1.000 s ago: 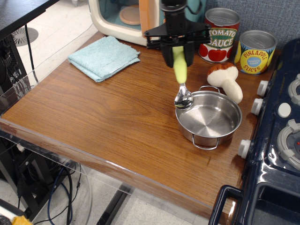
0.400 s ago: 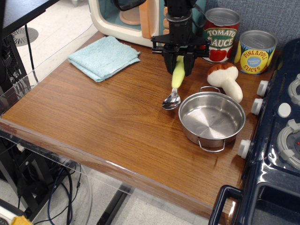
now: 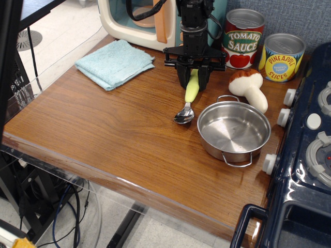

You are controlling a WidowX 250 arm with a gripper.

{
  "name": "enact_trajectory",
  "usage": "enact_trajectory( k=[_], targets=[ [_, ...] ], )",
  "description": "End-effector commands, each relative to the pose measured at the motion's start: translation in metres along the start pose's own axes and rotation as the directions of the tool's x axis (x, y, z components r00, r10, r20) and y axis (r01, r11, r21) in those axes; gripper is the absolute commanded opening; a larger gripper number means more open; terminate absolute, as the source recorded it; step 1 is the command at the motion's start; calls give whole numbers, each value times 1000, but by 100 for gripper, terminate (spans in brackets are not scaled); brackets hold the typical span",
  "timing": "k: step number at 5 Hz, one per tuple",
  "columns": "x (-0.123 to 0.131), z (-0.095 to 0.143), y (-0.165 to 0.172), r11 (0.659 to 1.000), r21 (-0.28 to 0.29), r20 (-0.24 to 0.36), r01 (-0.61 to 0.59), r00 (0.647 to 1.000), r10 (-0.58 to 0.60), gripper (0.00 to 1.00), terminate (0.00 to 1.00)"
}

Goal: Move the spoon right adjacent to the left of the pot

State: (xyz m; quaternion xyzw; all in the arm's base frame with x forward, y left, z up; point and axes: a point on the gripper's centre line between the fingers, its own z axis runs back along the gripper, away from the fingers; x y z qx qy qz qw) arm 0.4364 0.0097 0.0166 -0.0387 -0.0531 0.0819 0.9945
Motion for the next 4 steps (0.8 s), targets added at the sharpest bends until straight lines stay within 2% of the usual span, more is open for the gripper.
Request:
enact_trajectory(
  k=[1, 3, 4],
  targets=[
    [-1, 14, -11, 1000, 4, 40, -11, 999, 11, 100, 0],
    [-3, 36, -16, 999, 9, 81, -33, 996, 32, 100, 0],
    [-3, 54, -18, 999, -6, 111, -51, 993, 52, 100, 0]
  ],
)
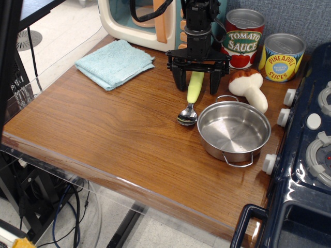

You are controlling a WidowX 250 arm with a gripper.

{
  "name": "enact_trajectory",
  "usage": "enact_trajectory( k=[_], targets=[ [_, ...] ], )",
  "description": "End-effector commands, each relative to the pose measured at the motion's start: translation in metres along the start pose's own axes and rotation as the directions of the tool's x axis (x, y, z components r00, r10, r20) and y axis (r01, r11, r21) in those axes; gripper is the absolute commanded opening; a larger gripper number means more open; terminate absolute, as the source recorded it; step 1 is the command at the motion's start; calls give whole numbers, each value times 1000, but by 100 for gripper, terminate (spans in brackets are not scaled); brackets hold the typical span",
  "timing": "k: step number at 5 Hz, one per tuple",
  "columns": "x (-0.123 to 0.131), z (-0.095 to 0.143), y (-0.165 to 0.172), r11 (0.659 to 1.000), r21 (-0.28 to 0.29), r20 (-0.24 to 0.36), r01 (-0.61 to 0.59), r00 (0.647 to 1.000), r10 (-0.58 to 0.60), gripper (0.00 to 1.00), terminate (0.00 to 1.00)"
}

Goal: Move the spoon right adjacent to the left of the pot

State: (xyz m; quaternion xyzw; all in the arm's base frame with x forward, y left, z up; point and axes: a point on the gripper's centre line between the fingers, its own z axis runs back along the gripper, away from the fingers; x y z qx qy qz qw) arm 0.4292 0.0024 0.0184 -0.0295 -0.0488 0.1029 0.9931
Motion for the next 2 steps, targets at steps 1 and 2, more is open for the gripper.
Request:
enact_trajectory(
  k=[1, 2],
  targets=[
    [1, 96, -6, 997, -71, 216, -18, 976, 33, 100, 0],
    [-9, 120, 0, 996, -86, 271, -36, 961, 58, 100, 0]
  ],
)
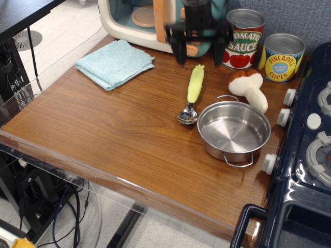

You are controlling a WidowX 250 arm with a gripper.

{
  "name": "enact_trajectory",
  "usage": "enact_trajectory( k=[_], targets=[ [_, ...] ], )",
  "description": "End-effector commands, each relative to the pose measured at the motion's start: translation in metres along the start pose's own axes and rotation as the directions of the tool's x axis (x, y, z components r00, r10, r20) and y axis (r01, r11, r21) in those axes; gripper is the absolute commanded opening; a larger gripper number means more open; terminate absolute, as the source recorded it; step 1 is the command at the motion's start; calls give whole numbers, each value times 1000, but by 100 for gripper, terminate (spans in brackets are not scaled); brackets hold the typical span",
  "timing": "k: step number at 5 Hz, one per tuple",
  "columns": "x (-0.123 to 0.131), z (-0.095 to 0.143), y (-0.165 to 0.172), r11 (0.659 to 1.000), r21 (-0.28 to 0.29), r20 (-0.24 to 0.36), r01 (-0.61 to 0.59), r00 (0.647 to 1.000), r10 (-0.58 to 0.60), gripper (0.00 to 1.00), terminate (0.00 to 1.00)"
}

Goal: Move the spoon right adjacent to the left of the pot

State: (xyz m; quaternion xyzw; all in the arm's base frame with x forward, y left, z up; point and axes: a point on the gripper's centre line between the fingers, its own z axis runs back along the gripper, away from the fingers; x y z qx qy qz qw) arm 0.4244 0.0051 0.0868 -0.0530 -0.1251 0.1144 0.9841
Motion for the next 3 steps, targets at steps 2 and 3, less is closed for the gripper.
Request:
enact_trajectory(
  k=[2, 3],
  targets=[
    [-3, 53, -2, 1000, -20, 129, -21, 991, 23, 100, 0],
    [-3, 53, -2, 1000, -20, 129, -21, 991, 23, 100, 100]
  ],
)
